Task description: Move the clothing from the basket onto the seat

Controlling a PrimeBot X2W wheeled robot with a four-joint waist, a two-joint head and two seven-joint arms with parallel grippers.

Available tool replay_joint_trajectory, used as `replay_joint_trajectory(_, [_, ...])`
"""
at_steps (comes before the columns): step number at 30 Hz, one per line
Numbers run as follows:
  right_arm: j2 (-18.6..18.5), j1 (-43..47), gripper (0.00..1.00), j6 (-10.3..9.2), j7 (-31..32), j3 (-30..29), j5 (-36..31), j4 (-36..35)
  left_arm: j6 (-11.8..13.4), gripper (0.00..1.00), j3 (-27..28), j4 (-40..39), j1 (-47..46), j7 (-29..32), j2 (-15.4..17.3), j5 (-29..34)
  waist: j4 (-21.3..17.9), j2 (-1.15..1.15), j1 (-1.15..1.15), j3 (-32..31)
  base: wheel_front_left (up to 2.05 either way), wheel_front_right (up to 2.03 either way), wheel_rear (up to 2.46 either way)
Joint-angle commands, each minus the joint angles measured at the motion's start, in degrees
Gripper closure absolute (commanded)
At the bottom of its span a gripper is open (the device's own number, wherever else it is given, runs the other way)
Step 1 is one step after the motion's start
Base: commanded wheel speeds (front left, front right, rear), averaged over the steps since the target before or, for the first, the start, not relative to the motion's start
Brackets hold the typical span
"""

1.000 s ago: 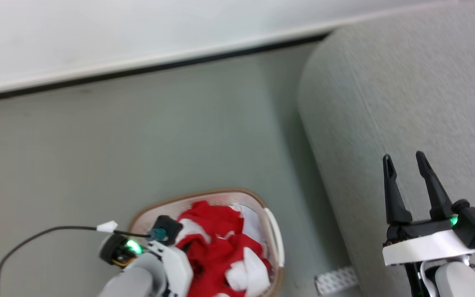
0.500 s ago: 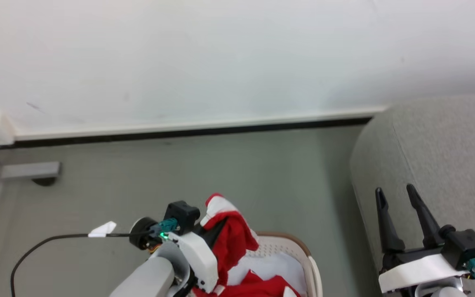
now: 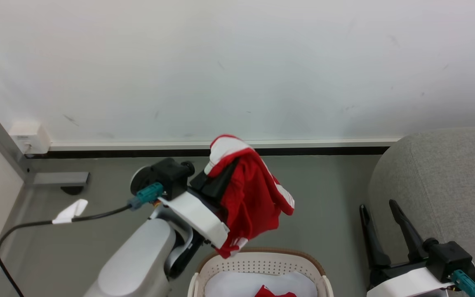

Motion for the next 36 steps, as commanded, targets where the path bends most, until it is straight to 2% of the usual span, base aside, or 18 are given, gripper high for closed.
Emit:
replay_joint_trajectory(1, [-0.24, 0.58, 0.00, -0.12, -0.10, 0.49, 0.17, -0.22, -0.09, 1.00, 0.70, -1.12, -0.86, -0.02, 0.14, -0.81, 0.06, 0.00, 0.01, -0.02, 0.00, 0.00, 0.00])
replay_joint_trajectory(12, [-0.23, 0.41, 0.00, -0.13, -0.10, 3.05, 0.38, -0.91, 1.50, 1.00, 2.18, -7.38, -0.60, 0.66, 0.97, -2.43, -0.82, 0.00, 0.01, -0.02, 0.00, 0.00, 0.00])
replay_joint_trajectory(25, [-0.23, 0.56, 0.00, -0.12, -0.10, 5.20, -0.17, -0.87, 2.03, 1.00, 1.76, -9.16, 0.46, 0.88, 1.31, -3.02, -0.77, 0.00, 0.01, 0.21, 0.00, 0.00, 0.00])
replay_joint_trajectory(31, [-0.23, -0.04, 0.00, -0.12, -0.10, 9.04, -0.37, -1.06, 1.68, 1.00, 0.78, -9.00, 0.82, 0.77, 0.65, -3.29, 0.08, 0.00, 0.01, -0.15, 0.00, 0.00, 0.00])
replay_joint_trajectory(36, [-0.24, -1.77, 0.00, -0.13, -0.10, 14.91, 0.81, -0.07, 1.27, 1.00, -1.00, -8.32, 1.41, 0.62, -0.30, -3.33, 1.76, 0.00, 0.01, -0.76, 0.00, 0.00, 0.00])
